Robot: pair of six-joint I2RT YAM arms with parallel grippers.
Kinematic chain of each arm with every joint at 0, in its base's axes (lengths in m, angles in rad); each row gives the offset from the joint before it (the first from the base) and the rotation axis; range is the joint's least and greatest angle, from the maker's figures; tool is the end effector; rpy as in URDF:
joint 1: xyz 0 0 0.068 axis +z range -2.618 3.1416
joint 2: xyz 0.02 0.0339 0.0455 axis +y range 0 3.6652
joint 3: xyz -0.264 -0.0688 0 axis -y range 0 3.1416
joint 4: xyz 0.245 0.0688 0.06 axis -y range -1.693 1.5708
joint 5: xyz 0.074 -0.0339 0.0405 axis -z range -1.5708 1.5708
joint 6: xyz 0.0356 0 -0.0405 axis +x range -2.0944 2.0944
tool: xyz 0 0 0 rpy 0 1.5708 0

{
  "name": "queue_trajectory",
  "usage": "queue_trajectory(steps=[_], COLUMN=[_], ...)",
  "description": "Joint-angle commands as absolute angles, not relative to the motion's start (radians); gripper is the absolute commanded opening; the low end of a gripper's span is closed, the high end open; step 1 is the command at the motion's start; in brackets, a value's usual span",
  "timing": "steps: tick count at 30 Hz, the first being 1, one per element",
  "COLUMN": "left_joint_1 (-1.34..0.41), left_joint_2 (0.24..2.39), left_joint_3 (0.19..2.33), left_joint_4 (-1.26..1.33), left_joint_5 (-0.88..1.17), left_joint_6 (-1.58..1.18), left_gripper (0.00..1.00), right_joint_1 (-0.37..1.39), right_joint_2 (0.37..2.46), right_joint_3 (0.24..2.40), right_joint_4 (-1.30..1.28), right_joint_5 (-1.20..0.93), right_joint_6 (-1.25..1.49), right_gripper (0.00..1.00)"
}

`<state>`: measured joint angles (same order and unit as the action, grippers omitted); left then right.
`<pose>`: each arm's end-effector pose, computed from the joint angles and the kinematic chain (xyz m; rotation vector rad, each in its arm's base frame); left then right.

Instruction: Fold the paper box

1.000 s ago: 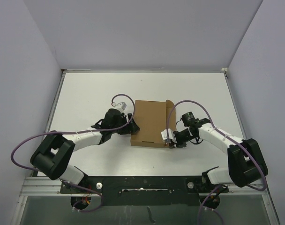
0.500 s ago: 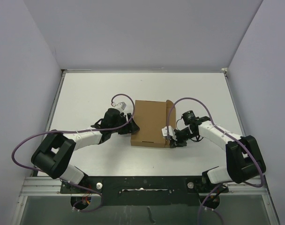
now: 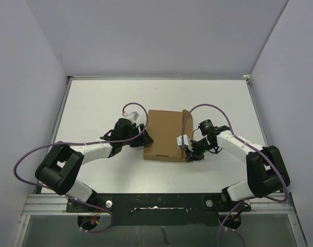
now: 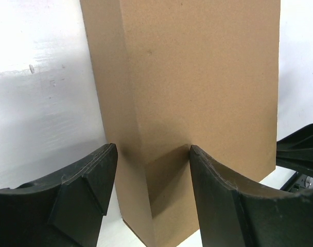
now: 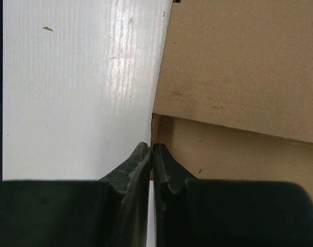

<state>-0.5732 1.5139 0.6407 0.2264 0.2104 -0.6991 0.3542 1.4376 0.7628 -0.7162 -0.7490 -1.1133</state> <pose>0.2440 -0.1663 0.1623 -0.0246 2.3653 -0.8994 0.2088 0.1031 0.1705 -1.7912 1.8504 0.8536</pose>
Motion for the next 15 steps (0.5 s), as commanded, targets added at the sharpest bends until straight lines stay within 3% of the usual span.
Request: queue_trajectory(steps=[1, 15], left_joint_1=[-0.568, -0.567], left_joint_2=[1.545, 1.558], left_joint_3=[0.678, 0.693], left_joint_4=[0.234, 0.216], left_joint_5=[0.21, 0.211], left_joint_6=[-0.69, -0.686], left_gripper=[0.56, 0.56], right_joint_1=[0.364, 0.359], right_joint_2=[1.444, 1.486], right_joint_3=[0.802, 0.817], right_joint_4=[-0.71, -0.748], right_joint_5=[-0.77, -0.756], right_joint_6=[-1.061, -1.071], right_gripper=[0.03, 0.03])
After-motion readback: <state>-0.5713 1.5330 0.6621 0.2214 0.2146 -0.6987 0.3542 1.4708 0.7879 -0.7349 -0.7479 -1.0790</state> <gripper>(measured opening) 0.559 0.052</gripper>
